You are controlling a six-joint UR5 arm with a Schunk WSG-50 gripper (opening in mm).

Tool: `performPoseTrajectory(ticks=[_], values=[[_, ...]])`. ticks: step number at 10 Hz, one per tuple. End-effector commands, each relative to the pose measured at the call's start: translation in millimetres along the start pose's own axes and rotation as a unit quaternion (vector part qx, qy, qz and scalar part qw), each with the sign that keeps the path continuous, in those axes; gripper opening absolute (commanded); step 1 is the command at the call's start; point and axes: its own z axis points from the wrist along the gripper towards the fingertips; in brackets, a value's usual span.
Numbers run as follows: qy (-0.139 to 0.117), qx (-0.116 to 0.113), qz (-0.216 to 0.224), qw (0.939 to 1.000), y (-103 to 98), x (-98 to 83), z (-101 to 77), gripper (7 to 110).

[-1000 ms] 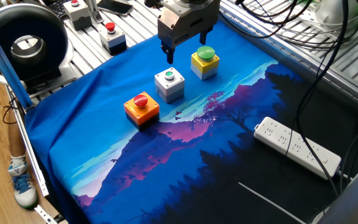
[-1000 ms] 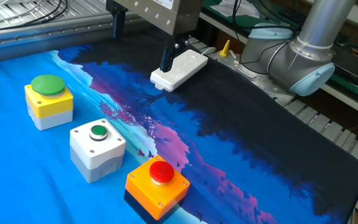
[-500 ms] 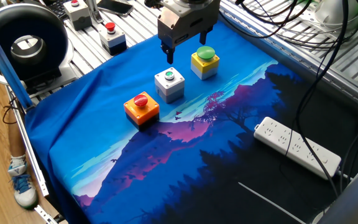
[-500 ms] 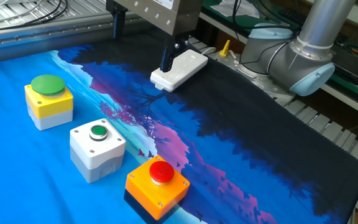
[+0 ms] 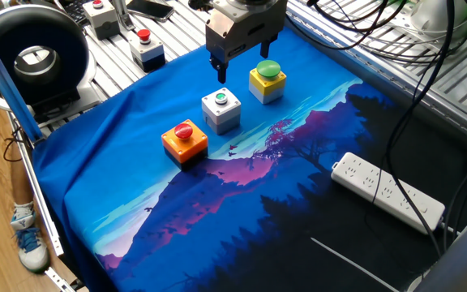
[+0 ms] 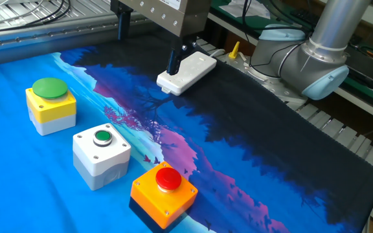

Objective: Press three buttons from left to right in sequence

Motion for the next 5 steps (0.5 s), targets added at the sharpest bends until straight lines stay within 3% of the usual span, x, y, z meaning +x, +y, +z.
performPoseTrajectory(ticks=[1,2,3,5], values=[[-0.009,-0.017,-0.092,0.9956,11,-3.4,0.1,107],[-0.001,-0.048,-0.063,0.9969,28,-0.6,0.0,107],[0.007,-0.043,-0.054,0.9976,28,1.3,-0.1,88],[0.041,-0.031,-0.038,0.998,26,12.7,-2.2,88]])
